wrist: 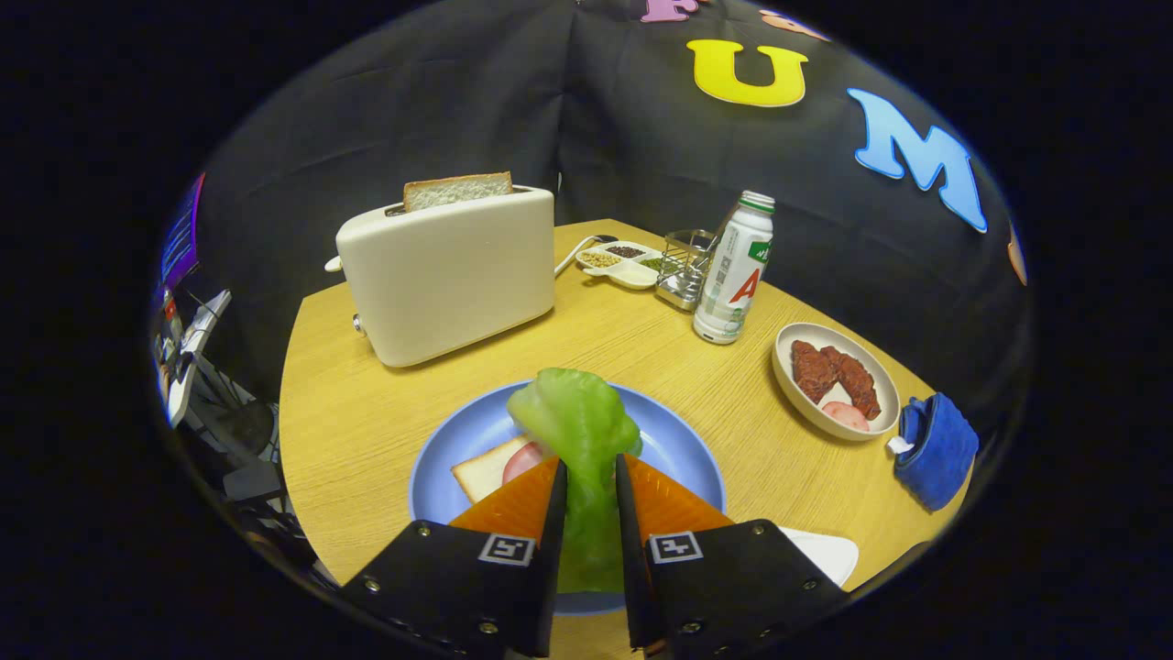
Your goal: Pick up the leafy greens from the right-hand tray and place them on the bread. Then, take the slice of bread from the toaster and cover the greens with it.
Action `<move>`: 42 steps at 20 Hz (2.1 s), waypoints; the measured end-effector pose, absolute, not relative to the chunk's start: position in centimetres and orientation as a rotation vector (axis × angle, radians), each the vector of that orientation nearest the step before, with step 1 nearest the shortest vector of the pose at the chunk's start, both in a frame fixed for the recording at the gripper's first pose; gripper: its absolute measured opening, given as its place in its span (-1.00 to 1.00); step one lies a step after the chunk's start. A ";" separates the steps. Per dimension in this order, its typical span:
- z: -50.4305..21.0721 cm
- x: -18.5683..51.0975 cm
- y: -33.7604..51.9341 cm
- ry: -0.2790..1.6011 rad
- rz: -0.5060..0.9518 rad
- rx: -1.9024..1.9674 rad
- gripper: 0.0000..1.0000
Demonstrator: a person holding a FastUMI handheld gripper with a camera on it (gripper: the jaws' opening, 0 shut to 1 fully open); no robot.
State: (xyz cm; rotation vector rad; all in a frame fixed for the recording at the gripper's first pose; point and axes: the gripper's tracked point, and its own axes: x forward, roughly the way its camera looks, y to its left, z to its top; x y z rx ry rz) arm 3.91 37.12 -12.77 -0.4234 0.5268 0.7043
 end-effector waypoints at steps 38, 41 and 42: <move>-2.4 3.4 62.2 0.056 0.345 -0.177 0.44; -3.2 5.5 62.7 0.085 0.309 -0.177 0.44; -3.4 5.8 62.7 0.078 0.303 -0.181 0.33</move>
